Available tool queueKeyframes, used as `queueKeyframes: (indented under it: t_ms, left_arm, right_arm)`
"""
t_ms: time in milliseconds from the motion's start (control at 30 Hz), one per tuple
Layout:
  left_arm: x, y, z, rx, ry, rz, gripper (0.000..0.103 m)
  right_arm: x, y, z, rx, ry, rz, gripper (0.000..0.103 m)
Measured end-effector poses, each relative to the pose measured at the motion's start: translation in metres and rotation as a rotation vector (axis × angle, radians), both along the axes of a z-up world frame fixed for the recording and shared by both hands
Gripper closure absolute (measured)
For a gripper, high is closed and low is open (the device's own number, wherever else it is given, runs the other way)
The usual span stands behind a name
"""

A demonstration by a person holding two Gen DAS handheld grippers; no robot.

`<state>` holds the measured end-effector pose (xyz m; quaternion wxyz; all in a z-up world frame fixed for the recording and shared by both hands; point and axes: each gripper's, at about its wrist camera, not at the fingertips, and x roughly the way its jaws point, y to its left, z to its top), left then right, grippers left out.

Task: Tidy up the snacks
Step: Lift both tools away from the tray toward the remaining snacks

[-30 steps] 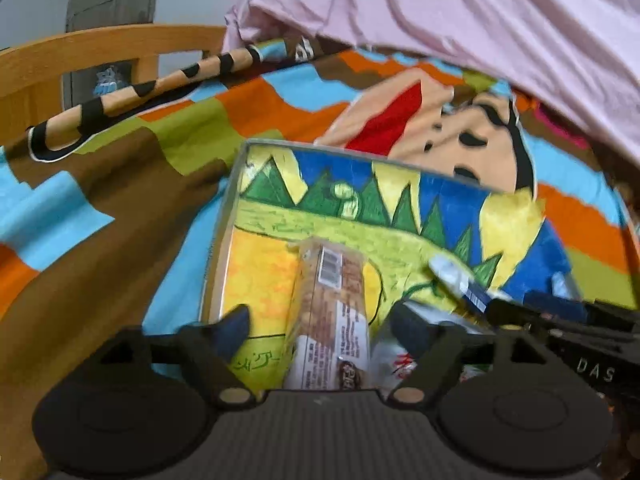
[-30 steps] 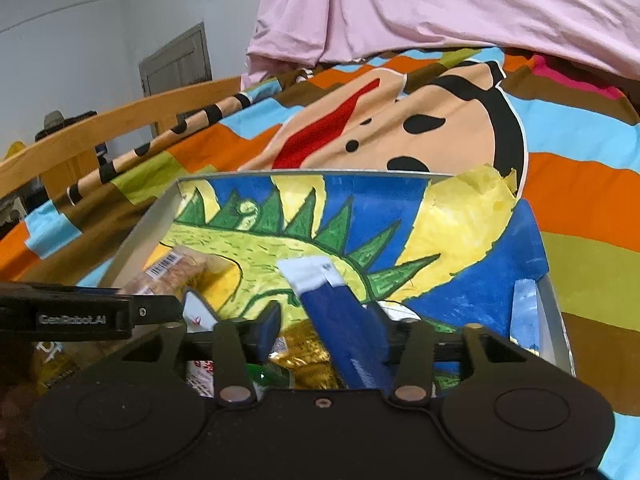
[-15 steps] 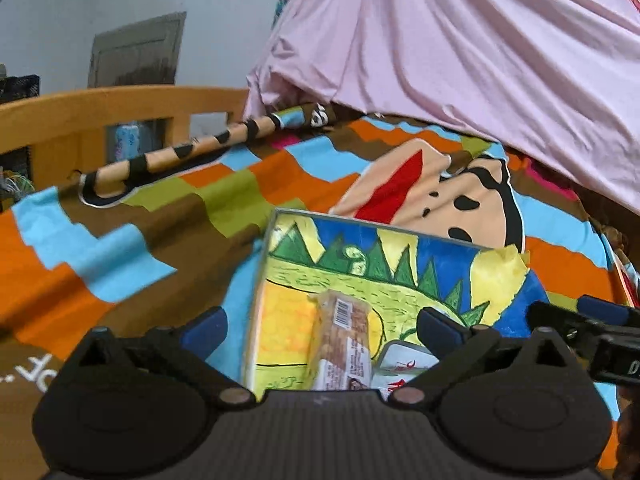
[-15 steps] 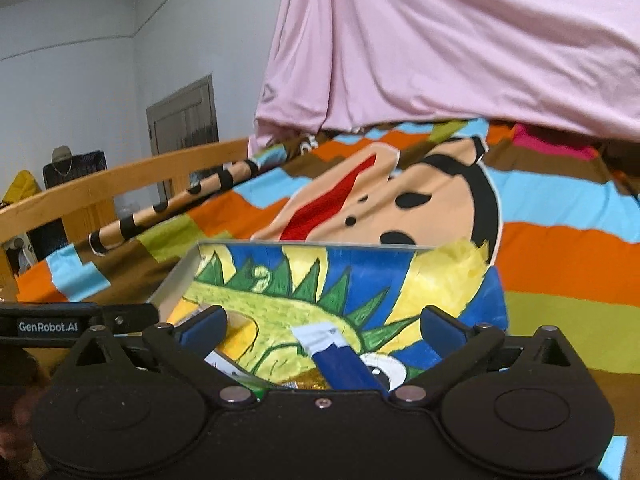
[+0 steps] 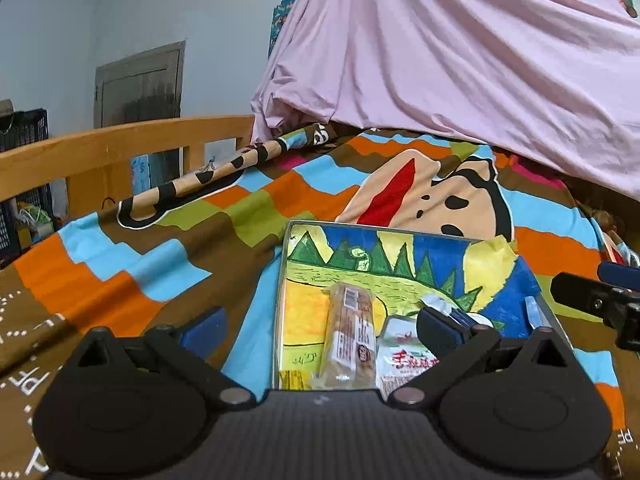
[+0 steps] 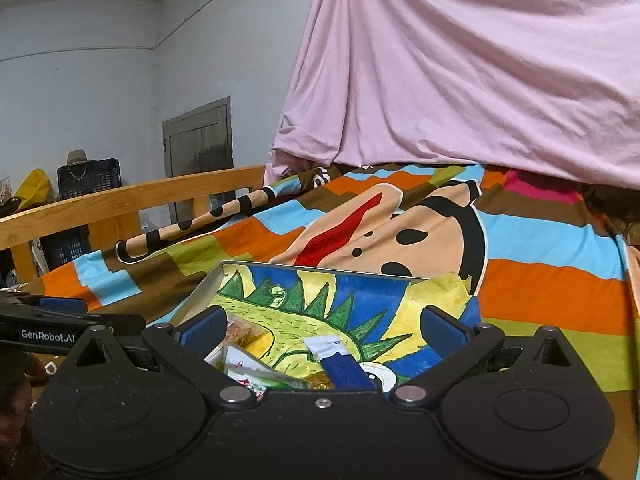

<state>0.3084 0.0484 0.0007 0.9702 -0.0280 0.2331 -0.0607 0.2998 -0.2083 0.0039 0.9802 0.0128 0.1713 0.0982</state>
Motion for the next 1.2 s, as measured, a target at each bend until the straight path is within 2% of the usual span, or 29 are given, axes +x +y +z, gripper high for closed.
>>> queueKeyframes:
  t_ms: [133, 400, 567, 833, 1067, 1200]
  left_arm:
    - [-0.021, 0.002, 0.004, -0.003, -0.008, -0.016, 0.000]
    - [-0.068, 0.005, 0.015, 0.026, -0.078, 0.033, 0.000]
    - [-0.086, 0.006, 0.018, 0.027, -0.046, 0.027, 0.000]
    - [-0.110, 0.008, 0.008, 0.027, -0.007, 0.032, 0.000]
    - [-0.125, 0.009, -0.008, 0.050, 0.052, 0.041, 0.000]
    - [-0.131, 0.008, -0.018, 0.094, 0.090, 0.042, 0.000]
  right_arm:
    - [-0.019, 0.000, 0.002, -0.010, 0.009, 0.001, 0.001]
    - [-0.057, 0.001, -0.003, -0.001, 0.085, -0.010, 0.001]
    - [-0.080, 0.004, 0.000, -0.020, 0.088, -0.022, 0.001]
    - [-0.105, 0.008, 0.004, -0.047, 0.098, -0.056, 0.001]
    - [-0.125, 0.009, -0.005, -0.061, 0.114, -0.070, 0.001]
    - [-0.144, 0.006, -0.012, -0.022, 0.072, -0.053, 0.001]
